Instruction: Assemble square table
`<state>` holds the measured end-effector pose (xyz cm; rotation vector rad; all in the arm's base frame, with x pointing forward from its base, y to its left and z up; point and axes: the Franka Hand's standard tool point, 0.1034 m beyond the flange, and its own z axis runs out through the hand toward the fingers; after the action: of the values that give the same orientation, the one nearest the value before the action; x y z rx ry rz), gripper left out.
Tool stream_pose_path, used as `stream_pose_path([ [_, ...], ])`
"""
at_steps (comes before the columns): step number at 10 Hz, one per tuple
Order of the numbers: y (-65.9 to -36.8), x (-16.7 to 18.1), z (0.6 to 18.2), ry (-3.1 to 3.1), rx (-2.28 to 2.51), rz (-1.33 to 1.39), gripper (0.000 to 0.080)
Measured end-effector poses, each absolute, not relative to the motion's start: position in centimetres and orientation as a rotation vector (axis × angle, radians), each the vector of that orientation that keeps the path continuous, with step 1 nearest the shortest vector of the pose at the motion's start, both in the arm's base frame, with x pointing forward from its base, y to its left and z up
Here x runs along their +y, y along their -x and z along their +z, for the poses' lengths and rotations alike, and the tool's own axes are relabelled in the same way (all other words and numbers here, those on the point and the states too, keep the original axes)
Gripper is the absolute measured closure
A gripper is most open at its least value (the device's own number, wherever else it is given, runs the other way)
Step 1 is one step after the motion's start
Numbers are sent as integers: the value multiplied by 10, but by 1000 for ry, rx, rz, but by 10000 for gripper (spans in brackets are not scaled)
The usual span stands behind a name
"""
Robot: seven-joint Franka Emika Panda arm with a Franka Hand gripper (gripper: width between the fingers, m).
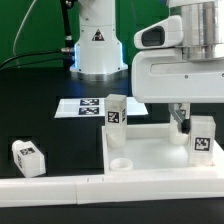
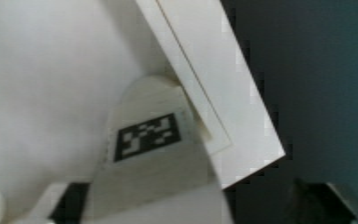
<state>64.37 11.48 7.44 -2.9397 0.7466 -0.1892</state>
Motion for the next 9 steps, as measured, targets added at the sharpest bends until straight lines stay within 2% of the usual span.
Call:
stream_pose_path([
  [1, -644, 110, 74, 2913, 858, -188, 485],
  [3, -645, 104, 74, 2865, 1045, -178, 485],
  [9, -645, 99, 74, 2874, 1040, -181, 485],
])
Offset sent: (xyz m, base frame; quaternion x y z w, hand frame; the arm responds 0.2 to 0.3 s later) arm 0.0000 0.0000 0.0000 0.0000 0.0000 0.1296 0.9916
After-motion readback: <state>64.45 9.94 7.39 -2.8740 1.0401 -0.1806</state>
